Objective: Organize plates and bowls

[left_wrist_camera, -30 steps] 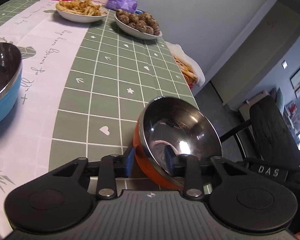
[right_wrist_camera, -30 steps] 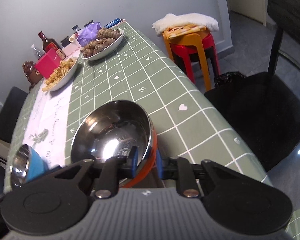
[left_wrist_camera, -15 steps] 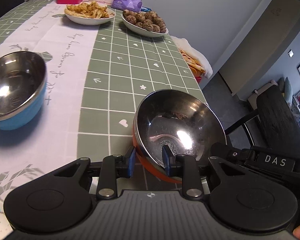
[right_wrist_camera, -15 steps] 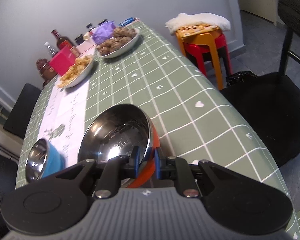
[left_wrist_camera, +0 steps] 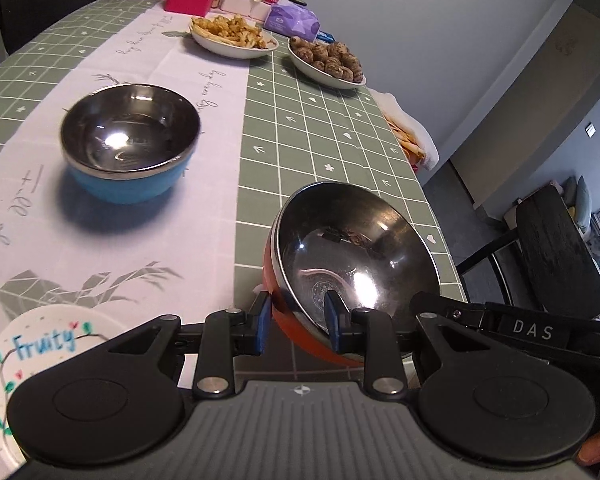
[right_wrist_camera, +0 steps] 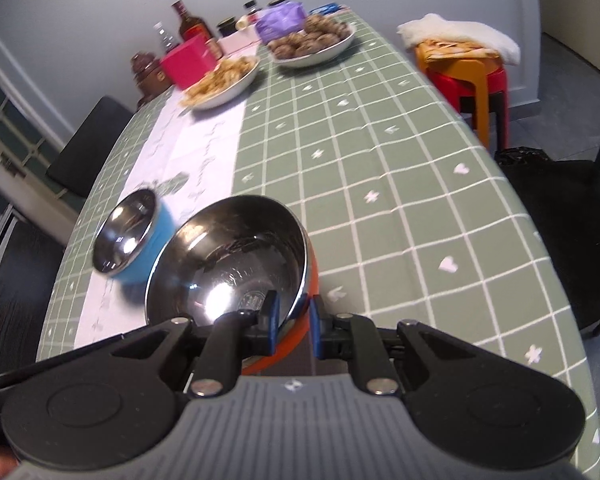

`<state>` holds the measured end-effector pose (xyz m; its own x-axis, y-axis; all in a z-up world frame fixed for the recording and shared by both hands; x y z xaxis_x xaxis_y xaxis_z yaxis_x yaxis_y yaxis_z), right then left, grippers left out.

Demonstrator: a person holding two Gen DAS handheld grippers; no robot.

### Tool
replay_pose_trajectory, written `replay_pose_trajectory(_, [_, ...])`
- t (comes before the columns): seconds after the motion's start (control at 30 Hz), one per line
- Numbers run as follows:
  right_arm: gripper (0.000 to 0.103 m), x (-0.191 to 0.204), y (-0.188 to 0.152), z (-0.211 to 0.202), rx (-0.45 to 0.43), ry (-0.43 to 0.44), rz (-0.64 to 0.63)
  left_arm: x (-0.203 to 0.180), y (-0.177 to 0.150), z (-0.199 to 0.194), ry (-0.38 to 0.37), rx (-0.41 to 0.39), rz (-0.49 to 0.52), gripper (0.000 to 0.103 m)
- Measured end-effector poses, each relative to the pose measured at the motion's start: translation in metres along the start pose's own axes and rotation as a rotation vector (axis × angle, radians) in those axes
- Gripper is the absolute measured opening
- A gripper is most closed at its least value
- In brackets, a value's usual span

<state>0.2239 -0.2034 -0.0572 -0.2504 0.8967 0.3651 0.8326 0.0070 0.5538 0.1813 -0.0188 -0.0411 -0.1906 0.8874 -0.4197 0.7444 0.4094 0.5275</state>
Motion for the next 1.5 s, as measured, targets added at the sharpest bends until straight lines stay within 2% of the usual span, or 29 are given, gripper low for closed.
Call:
replay_pose_trajectory(0.3, [0.014,0.016,-0.021,-0.005,0.029,0.043,-0.023,0.017,-0.012,-0.022,-0.018,0.012,0.009,0.032])
replay_pose_trajectory(0.53, [0.014,0.019,-0.028,-0.008,0.02,0.02,-0.049,0.022,-0.021,-0.017,-0.042,0.035,0.003,0.032])
replay_pose_trajectory(1.03, [0.014,0.013,-0.037,0.009,0.079,-0.049,-0.07,0.024,-0.031,-0.007,-0.053,0.047,0.015,0.032])
replay_pose_trajectory(1.33, [0.014,0.016,-0.036,0.006,0.07,-0.047,-0.081,0.025,-0.035,-0.001,-0.041,0.049,0.046,0.032])
replay_pose_trajectory(1.5, [0.015,0.017,-0.037,0.006,0.069,-0.048,-0.087,0.023,-0.037,-0.002,-0.039,0.034,0.054,0.037])
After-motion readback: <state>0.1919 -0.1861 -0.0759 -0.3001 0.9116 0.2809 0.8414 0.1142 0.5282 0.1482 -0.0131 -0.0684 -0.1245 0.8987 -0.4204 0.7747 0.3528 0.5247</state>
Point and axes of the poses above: each gripper's, at about its wrist camera, not at the fingertips, and z roughly the way its jaws point, x to its left, y to its top, the point moved 4 cm from there along z, roughly the way its jaws point, and after that the axes turned 4 degrees about -z, right-handed, at the moved point
